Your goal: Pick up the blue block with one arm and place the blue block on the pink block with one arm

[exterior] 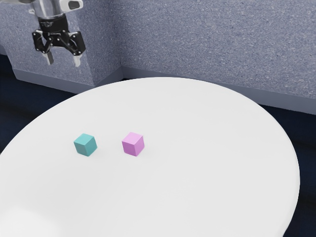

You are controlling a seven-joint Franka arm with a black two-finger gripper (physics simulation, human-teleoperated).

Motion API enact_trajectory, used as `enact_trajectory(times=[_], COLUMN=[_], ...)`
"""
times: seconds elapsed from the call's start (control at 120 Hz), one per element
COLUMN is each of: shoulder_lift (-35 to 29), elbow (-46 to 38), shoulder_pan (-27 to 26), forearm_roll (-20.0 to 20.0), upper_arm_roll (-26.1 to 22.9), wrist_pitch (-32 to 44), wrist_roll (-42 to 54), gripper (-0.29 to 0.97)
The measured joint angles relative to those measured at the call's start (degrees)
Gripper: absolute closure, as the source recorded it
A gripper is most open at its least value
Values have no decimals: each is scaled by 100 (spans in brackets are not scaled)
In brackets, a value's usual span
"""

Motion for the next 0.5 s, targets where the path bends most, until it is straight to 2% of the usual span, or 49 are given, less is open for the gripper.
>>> enact_trajectory(times=[0.275,0.333,0.417,0.5], shoulder_lift=[18,-182,-779,-938], elbow=[-121,-565,-1933,-2740], shoulder_pan=[85,20,-15,2], forearm_roll=[-109,-112,-71,-32], upper_arm_roll=[-264,-238,-203,-209], wrist_pitch=[131,164,717,1129], wrist_roll=[-182,-173,96,406], gripper=[0,0,0,0])
